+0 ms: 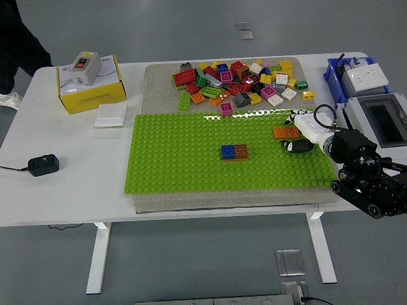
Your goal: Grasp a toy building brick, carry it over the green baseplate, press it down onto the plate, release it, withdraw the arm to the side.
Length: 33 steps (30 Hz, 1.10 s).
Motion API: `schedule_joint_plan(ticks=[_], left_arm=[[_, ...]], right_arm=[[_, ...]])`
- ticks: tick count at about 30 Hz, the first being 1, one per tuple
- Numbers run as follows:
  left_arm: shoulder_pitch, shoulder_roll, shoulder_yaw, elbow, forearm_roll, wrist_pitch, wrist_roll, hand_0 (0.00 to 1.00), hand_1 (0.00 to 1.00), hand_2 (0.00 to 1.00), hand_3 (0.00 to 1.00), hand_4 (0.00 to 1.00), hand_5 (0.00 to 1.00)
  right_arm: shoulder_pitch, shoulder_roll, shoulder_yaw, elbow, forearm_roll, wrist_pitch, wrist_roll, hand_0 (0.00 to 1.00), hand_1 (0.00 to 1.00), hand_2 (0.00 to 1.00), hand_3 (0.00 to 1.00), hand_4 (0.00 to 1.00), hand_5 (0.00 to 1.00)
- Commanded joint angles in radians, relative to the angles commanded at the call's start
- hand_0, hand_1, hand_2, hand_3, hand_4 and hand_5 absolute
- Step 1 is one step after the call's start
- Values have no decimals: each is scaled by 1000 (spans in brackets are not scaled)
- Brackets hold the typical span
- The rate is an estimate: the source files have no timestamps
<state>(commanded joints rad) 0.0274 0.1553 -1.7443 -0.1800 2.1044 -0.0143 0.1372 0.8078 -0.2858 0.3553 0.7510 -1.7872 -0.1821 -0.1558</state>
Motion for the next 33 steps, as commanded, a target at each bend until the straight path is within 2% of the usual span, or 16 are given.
schedule_joint_plan(ticks=[13, 33], left_arm=[[-3, 0, 13, 0, -7, -1, -2, 637, 608, 555, 647, 394, 482], [-4, 0, 36, 0, -34, 3, -4, 637, 608, 559, 649, 398, 483]], right_arm=[[3, 4, 8, -9, 20, -11, 10, 839, 983, 998, 712, 630, 489], [-8, 21, -8, -20, 14, -13, 6, 833, 976, 998, 713, 623, 499]])
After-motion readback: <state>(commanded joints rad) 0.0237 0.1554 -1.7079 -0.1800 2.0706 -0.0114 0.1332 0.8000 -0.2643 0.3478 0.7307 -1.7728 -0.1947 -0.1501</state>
